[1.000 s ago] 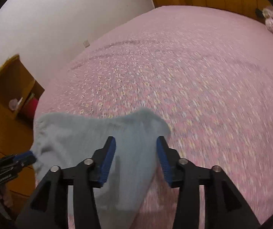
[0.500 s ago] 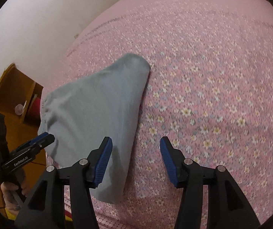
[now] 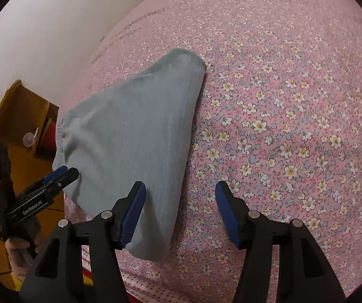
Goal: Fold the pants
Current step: 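Lower the right tool onto the pants edge and close on it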
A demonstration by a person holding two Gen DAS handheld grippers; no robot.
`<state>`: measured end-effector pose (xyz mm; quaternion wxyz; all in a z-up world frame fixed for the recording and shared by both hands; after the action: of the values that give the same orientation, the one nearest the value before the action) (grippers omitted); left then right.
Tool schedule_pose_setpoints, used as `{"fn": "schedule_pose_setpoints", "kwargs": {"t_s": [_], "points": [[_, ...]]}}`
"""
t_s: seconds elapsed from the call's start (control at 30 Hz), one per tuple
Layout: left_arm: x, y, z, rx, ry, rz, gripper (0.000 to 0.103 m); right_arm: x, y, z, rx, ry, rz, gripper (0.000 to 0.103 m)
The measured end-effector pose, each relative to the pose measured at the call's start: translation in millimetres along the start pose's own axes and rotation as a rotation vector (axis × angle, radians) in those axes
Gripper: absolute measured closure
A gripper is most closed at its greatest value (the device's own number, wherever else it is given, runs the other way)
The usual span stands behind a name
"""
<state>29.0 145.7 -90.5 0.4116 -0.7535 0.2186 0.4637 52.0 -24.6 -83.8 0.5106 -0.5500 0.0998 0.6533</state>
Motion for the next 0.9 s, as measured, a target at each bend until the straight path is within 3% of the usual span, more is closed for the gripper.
{"fn": "schedule_pose_setpoints", "kwargs": {"t_s": [0.73, 0.77, 0.83, 0.9], "points": [[4, 3, -2, 0.009, -0.008, -0.002, 0.032, 14, -9, 12, -0.013, -0.065, -0.009, 0.045], [4, 3, -2, 0.009, -0.008, -0.002, 0.032, 16, -10, 14, -0.018, -0.069, -0.015, 0.047], [3, 3, -2, 0.008, -0.009, -0.001, 0.032, 18, -13, 18, -0.031, -0.073, -0.020, 0.073], [3, 4, -3, 0.007, -0.011, 0.000, 0.032, 17, -17, 22, -0.052, -0.065, -0.033, 0.082]]}}
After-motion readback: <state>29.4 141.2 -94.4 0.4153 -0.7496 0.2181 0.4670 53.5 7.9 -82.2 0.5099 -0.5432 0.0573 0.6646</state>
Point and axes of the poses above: each gripper's, at about its wrist camera, not at the fingertips, and x roughly the way its jaws point, z to its left, y to its underside, the point moved 6 cm from there along x, roughly the way its jaws point, and after that the axes turned 13 degrees about -x, right-handed, at the moved point
